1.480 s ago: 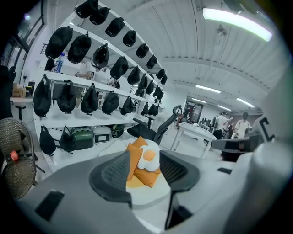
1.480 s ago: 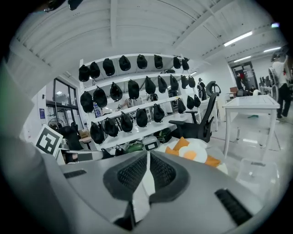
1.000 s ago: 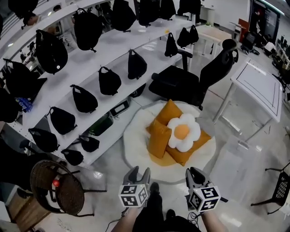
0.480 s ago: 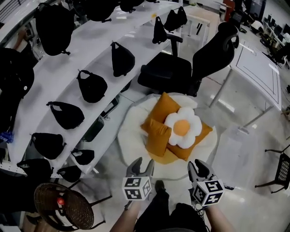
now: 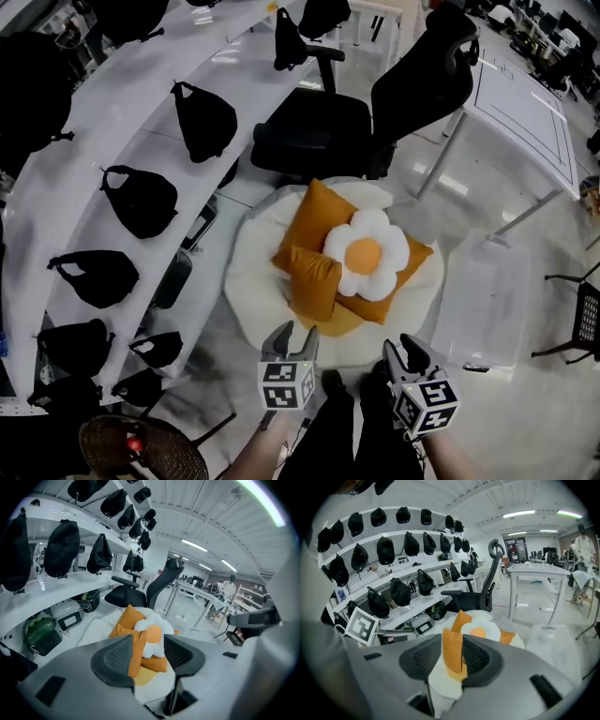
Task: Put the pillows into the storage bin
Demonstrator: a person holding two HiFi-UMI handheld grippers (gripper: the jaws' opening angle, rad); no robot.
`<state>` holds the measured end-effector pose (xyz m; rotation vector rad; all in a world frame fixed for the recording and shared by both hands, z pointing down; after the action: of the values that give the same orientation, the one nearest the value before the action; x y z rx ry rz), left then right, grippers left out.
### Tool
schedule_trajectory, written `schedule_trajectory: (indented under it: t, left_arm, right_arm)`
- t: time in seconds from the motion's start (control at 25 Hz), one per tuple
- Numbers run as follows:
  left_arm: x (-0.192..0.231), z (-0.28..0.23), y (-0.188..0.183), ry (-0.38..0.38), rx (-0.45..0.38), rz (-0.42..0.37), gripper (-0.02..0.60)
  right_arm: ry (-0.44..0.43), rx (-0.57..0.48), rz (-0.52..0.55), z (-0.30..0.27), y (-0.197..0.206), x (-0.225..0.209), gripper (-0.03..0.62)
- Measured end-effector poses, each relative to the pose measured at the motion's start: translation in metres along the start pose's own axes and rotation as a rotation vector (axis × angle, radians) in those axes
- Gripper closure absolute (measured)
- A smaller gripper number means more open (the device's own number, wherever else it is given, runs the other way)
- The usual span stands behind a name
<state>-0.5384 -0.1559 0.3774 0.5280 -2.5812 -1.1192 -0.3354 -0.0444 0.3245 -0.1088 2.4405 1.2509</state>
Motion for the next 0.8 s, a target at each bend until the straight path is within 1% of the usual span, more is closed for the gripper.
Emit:
schedule_trajectory:
  t: [0.2,0.48,0.6,0.8]
  left_arm:
    - [-0.016,-0.048,-0.003,0.004,0.022,-0.065,0.399]
    - [-0.040,-0.126,0.000,0.005,0.052,-0.134,0.399]
    - [-0.047,-0.158,0.006,-0.010,0.065,-0.148,0.399]
    - [-0.052,-0.210,0.012,-0.047,0.085,-0.172,0.399]
  right_arm:
    - [0.032,-0.004,-0.039,-0.018,0.010,-0.028,0.470]
    - [0.053,0.004,-0.106,-0.052,0.029,-0.082,0.470]
    - [0.066,0.000,-0.130,-0.065,0.037,-0.102,0.470]
    - [0.042,0.014,-0.150,-0.089,0.048,-0.119,0.470]
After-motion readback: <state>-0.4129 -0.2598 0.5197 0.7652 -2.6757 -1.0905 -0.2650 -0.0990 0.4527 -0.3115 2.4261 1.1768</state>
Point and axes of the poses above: the fingertips, and each gripper's own axes: z backward along the fingers, x to its left, y out of its underside, the point moved 7 cm from there along z, backward along the fingers, and after that the axes turned 12 degrees about -y, right-handed, at the moved point
